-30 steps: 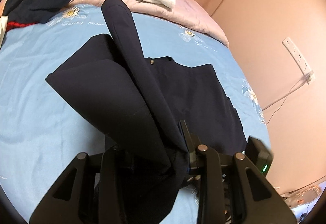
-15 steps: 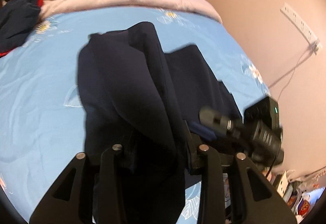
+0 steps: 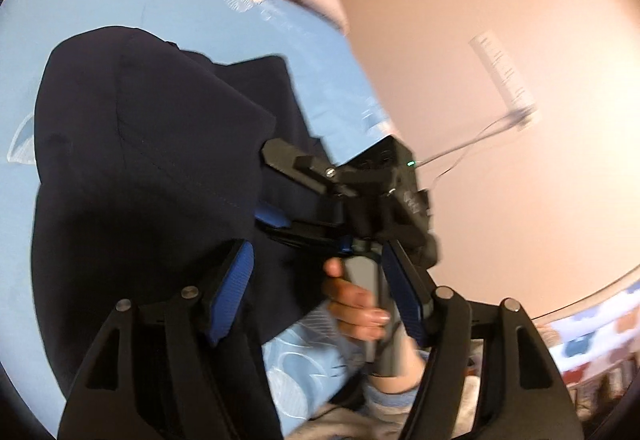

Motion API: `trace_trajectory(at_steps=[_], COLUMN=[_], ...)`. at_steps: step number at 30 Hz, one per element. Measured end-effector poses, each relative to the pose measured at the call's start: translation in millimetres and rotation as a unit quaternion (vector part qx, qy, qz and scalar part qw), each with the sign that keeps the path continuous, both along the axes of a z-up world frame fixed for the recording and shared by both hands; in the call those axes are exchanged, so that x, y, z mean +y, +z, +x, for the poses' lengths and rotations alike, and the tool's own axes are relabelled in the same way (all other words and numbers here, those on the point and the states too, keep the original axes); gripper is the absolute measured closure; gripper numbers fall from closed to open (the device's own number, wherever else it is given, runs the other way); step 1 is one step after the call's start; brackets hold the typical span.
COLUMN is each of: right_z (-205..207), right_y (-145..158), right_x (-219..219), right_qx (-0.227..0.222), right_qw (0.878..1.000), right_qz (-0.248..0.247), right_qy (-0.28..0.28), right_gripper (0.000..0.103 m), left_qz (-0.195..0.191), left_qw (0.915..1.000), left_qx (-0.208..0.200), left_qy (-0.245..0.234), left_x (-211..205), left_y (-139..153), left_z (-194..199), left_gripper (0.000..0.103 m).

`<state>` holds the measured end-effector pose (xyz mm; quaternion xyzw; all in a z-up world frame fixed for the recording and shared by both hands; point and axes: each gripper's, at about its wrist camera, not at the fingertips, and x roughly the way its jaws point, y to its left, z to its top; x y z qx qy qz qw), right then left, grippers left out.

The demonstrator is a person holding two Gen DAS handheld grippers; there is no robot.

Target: Fold large clothes

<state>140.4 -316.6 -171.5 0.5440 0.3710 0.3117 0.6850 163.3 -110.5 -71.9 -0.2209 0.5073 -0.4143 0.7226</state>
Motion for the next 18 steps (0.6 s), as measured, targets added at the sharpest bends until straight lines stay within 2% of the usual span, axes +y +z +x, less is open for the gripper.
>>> trace_trajectory(at_steps=[2, 5, 8, 11, 13, 14, 15, 16, 18], right_z=[7, 16, 31, 23, 24, 23, 22, 23, 23], right_y=[10, 13, 5, 8, 9, 9, 7, 3, -1], right_x=[12, 30, 41, 46, 51, 56, 60, 61, 60], right_qx=[-0.021, -0.029, 0.001, -0.016, -0.014, -0.011, -0.007, -0.001, 0.009], right_qw=[0.999, 0.998, 0.997, 0.997, 0.996, 0.995, 0.993, 0.992, 0.989], right_qz=[-0.029, -0.043, -0.066, -0.046, -0.062, -0.078, -0.090, -0.101, -0.120], right_qy=[0.011, 0.036, 0.045, 0.061, 0.060, 0.064, 0.070, 0.079, 0.081], right_gripper=[0.023, 0.022, 0.022, 0.022, 0.022, 0.029, 0.045, 0.053, 0.082], left_qz=[-0.042, -0.034, -0.054, -0.057, -0.055, -0.056, -0.057, -0.060, -0.070], left_qw=[0.9986, 0.9988, 0.9979, 0.9979, 0.9980, 0.9979, 0.9978, 0.9976, 0.9969], left_qx=[0.027, 0.028, 0.033, 0.029, 0.031, 0.034, 0.034, 0.035, 0.037], left_qy=[0.017, 0.020, 0.013, 0.007, 0.003, 0.001, 0.001, 0.002, 0.001], left_x=[15, 19, 19, 17, 19, 18, 18, 20, 23], left_y=[-11, -19, -23, -24, -25, -26, -25, -25, -21], left_z=[1, -4, -6, -7, -7, -6, -5, -4, -5], left_gripper=[0.032, 0.032, 0.032, 0.032, 0.032, 0.032, 0.032, 0.032, 0.032])
